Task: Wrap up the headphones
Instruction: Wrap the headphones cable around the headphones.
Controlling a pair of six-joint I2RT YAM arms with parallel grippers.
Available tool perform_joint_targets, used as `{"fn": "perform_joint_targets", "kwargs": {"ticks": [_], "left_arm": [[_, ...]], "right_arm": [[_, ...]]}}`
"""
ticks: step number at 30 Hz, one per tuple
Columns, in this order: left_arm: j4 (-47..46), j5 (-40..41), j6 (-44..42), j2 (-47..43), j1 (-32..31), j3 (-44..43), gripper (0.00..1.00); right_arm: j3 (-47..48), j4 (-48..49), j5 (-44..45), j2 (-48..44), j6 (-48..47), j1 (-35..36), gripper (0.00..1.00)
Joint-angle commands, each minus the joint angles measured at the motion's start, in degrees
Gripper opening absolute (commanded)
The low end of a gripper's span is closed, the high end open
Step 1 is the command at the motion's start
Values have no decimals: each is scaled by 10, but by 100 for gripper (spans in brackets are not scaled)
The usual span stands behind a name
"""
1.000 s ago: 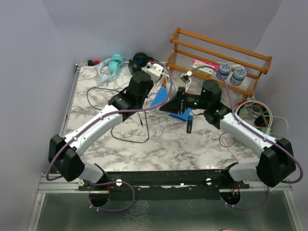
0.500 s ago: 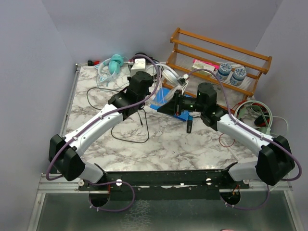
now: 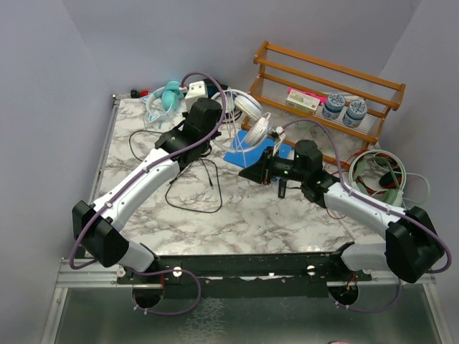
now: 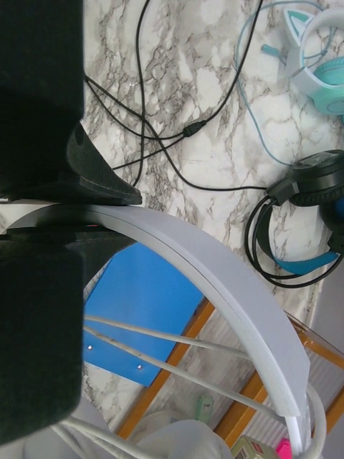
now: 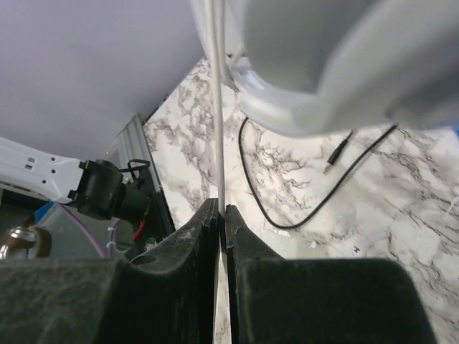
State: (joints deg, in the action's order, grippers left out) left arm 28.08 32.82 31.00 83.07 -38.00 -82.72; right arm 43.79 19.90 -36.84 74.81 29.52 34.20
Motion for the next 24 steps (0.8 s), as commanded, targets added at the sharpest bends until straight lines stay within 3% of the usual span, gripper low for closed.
{"fn": "perform_joint_targets", "kwargs": {"ticks": [1, 19, 24], "left_arm": [[-16, -51, 52, 0, 12, -32, 0], [-5, -150, 87, 0, 54, -30, 0], [-5, -173, 89, 0, 60, -35, 0]], "right_arm": [[-48, 54, 47, -28, 2, 4, 17], [-119, 140, 58, -31, -5, 4, 20], [-129, 153, 55, -24, -11, 5, 17]]}}
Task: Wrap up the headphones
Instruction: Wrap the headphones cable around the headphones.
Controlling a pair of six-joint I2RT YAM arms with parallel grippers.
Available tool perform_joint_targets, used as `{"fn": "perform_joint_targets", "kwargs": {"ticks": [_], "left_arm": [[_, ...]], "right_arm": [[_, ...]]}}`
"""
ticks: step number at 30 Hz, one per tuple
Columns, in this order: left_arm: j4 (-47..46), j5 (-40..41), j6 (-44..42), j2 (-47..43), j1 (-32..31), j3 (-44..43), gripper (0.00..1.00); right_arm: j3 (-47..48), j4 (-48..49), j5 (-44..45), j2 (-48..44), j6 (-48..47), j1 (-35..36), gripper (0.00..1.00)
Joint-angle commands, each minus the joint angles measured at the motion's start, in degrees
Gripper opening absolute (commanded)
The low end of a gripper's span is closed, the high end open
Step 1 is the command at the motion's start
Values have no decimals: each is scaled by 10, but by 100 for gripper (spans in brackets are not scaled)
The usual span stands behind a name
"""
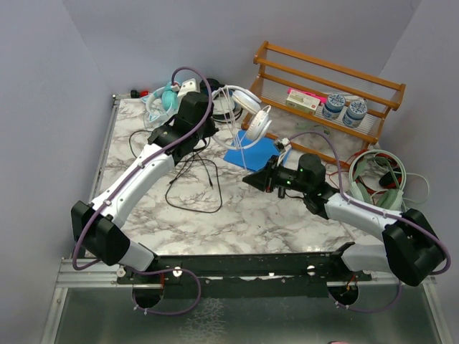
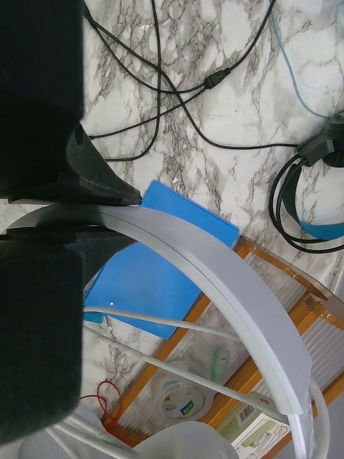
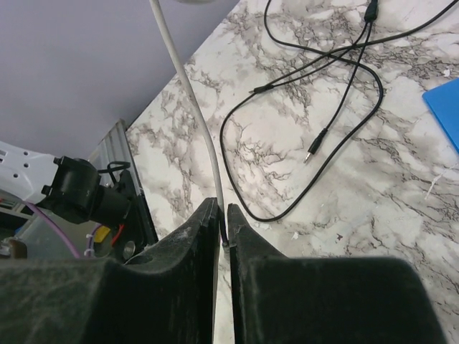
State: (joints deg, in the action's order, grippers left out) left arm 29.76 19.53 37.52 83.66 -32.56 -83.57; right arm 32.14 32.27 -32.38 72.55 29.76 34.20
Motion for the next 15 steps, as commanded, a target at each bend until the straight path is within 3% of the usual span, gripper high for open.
{"fn": "perform_joint_targets", "kwargs": {"ticks": [1, 4, 11, 15], "left_arm": [[-22, -44, 25, -7, 7, -26, 0], [-20, -50, 26, -9, 9, -27, 0], [-16, -82, 38, -10, 31, -26, 0], [-17, -97, 38, -13, 41, -20, 0]], "right_arm": [[-14, 33, 9, 0, -14, 4, 13], [-17, 37, 7, 6, -14, 4, 1], [-35, 46, 10, 16, -13, 4, 0], [-46, 19, 72, 11, 3, 4, 1]]}}
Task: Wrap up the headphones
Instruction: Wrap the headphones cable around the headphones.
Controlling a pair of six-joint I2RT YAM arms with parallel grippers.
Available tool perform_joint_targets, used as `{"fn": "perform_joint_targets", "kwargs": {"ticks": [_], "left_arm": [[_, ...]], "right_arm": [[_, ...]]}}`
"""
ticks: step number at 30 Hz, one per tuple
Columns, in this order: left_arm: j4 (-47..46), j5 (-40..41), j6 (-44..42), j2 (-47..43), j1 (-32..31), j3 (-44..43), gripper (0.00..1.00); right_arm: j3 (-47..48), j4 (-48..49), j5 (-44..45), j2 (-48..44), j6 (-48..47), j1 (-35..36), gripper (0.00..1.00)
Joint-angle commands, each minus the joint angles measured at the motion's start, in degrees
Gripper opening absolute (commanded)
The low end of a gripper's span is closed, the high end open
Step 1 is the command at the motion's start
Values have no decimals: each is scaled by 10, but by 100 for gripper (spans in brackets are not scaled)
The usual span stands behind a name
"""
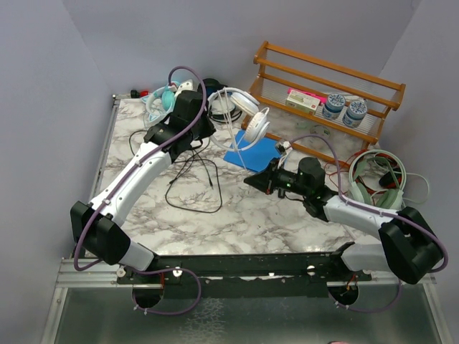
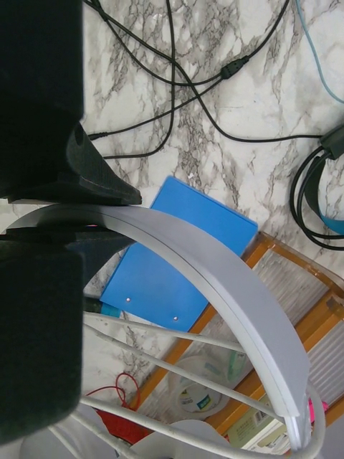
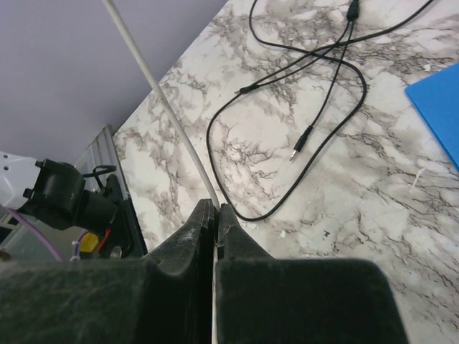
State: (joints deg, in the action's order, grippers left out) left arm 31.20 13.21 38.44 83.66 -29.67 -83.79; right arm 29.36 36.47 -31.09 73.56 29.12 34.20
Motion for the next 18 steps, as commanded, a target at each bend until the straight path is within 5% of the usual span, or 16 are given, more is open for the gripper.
{"fn": "perform_joint_targets", "kwargs": {"ticks": [1, 18], "left_arm": [[-31, -36, 28, -15, 13, -16, 0], [-32, -301, -72, -19, 33, 7, 0]], "right_arm": [[-21, -28, 76, 1, 14, 4, 1], [3, -34, 163, 13, -18, -10, 1]]}}
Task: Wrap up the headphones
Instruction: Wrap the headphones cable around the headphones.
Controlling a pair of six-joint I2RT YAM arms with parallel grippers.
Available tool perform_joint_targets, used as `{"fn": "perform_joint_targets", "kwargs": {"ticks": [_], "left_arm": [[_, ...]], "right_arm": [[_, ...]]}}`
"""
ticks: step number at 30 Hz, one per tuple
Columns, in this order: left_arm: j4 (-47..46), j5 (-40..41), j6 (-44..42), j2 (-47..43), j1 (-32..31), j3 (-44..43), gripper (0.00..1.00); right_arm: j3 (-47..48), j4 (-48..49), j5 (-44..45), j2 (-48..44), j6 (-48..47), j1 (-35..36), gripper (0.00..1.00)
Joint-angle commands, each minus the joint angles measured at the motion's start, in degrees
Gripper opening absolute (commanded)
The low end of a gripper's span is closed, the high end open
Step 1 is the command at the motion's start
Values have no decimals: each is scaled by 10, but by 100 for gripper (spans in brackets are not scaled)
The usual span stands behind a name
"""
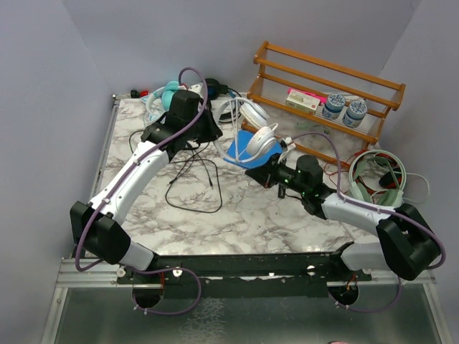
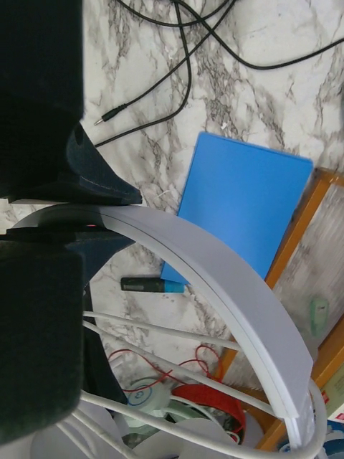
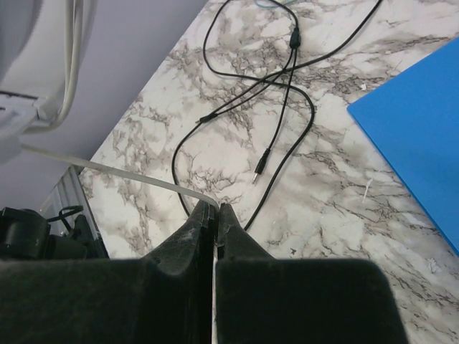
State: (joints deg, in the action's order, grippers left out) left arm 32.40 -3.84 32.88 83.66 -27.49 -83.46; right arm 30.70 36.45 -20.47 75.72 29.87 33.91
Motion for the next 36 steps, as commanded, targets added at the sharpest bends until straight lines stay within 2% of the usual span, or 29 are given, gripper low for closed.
{"fn": "perform_joint_targets", "kwargs": {"ticks": [1, 5, 16, 21, 24, 27, 28, 36], "left_arm": [[-44, -147, -21, -18, 11, 7, 0], [-41, -207, -36, -9, 11, 19, 0], [-36, -339, -120, 8, 11, 52, 0], [-33, -387, -148, 18, 11, 61, 0], [-16, -368, -165, 17, 10, 61, 0], [11, -328, -180, 17, 9, 54, 0], [20, -314, -185, 17, 9, 49, 0], [74, -201, -196, 14, 9, 30, 0]], "right_arm": [[-12, -34, 59, -12, -29, -7, 1], [-33, -6, 41, -19, -35, -7, 0], [-82, 68, -76, 5, -30, -7, 3], [-89, 77, -83, -8, -32, -7, 5], [-99, 92, -87, -8, -30, -7, 8], [-111, 125, -96, 11, -20, -7, 25], [-119, 141, -98, 20, -15, -7, 28], [-119, 133, -95, 44, 3, -7, 39]]}}
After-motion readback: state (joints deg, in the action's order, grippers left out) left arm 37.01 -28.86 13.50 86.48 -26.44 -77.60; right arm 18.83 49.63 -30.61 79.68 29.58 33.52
